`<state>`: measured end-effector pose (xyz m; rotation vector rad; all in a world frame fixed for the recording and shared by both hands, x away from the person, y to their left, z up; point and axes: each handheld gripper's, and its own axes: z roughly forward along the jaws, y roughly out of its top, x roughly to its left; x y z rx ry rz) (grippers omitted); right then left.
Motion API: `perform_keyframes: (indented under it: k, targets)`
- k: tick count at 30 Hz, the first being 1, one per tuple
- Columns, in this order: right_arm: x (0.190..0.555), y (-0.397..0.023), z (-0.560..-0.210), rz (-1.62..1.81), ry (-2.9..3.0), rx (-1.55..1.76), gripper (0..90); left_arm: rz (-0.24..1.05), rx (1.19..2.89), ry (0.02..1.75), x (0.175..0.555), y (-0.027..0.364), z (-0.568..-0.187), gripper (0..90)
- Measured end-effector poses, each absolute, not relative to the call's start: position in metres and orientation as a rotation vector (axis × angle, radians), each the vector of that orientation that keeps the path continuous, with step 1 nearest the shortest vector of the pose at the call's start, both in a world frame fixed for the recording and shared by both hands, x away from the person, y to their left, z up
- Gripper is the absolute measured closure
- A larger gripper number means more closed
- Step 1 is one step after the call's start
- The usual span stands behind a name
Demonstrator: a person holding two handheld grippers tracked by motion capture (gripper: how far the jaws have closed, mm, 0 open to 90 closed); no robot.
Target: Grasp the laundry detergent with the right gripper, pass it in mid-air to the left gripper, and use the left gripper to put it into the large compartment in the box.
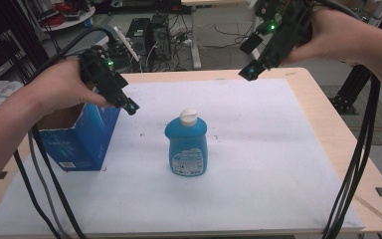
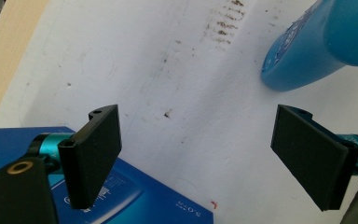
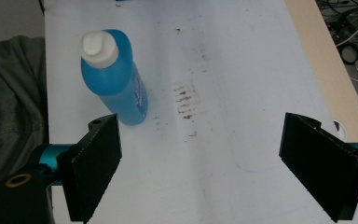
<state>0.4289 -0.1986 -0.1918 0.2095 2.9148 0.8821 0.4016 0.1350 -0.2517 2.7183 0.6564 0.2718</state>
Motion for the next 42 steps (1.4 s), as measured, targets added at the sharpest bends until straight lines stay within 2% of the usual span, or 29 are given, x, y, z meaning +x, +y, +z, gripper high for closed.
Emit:
perform_keyframes:
  k: [24,42]
  targets:
    - [0.387,-0.195,-0.278,1.105,2.973,0.164,12.4,0.260,2.712,0.649,0.397,0.136,-0.253,16.2]
    - [0.381,-0.185,-0.317,1.161,2.988,0.201,12.4,0.251,2.712,0.639,0.396,0.136,-0.253,16.2]
